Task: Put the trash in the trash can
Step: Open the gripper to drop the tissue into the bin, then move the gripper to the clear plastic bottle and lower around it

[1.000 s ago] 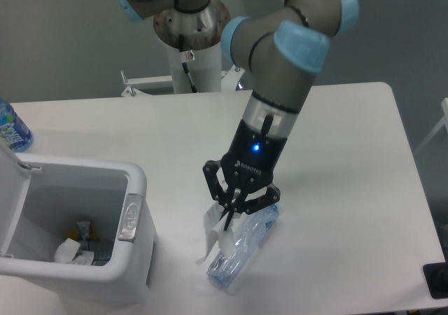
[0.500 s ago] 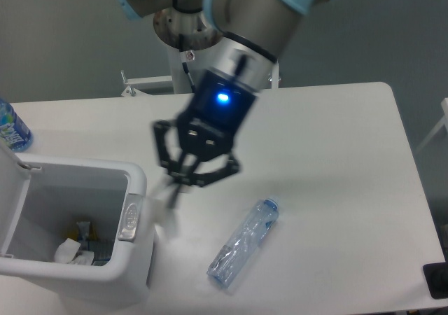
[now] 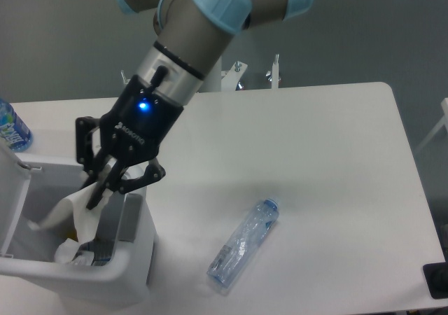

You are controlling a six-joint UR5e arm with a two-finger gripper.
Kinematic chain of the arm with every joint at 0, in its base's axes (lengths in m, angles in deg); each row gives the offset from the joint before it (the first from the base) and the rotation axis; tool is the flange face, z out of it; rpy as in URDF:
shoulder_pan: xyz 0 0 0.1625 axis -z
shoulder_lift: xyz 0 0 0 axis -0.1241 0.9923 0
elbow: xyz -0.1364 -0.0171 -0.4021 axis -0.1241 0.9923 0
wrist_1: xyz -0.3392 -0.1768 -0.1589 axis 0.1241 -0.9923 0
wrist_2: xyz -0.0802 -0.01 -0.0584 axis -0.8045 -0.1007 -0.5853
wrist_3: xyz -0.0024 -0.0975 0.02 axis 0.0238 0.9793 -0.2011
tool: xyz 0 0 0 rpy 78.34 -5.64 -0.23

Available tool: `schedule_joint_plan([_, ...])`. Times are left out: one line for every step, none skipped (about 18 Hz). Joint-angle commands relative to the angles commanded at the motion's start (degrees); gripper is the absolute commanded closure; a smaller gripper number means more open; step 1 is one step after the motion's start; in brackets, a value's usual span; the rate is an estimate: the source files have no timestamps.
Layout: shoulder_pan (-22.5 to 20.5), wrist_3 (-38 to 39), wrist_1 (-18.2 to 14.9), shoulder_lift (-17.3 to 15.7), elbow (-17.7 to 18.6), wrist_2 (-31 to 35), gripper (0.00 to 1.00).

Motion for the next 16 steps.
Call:
schedule_joint_plan([0.0,0.0,0.0,0.09,-0.18,0.09,0.0])
schedule_joint_plan([-0.09,0.0,0.0,0.17,-0.44,0.18,0.0])
schedule_joint_plan([-0.26,0.09,0.0,0.09,-0.53,0.18,0.0])
schedule_joint_plan([-0.87,0.0,0.0,0.09,-0.62,0.26,0.0])
schedule_joint_plan([-2.18,-0.09,0.0,0.0,-0.62,0.35,0.0])
schedule_joint_plan([-3.33,-0.61,0.0,0.09,-0.62,0.79,0.0])
schedule_joint_plan([-4.38,-1.75,0.0,0.17,-0.62,1.92,0.0])
schedule_joint_plan([-5.61,-3.32,0.0,0.78,-0.44,4.37,0.0])
schedule_joint_plan([-6.67,-5.17,0.0,1.57,-0.01,8.14,0.0])
schedule_joint_plan([-7.38,-7.45,0.09,2.19,0.26,12.18,0.0])
schedule_joint_plan([-7.47,-9.73,0.0,3.5,0.17,16.13,0.0])
schedule_joint_plan([-7.47,-11.5,-0.09,5.17,-0.09,19.65,0.0])
schedule_joint_plan([-7.47,-12.38,0.0,6.93,-0.26,22.91,0.0])
schedule_joint_plan([-7.47,-12.57,0.0,8.34,-0.27,25.29,0.0])
schedule_joint_plan([-7.64,-12.66,0.0,10.0,-0.35,26.79,0.0])
schedule_joint_plan([-7.82,-12.74,0.0,11.32,-0.44,28.03,0.0])
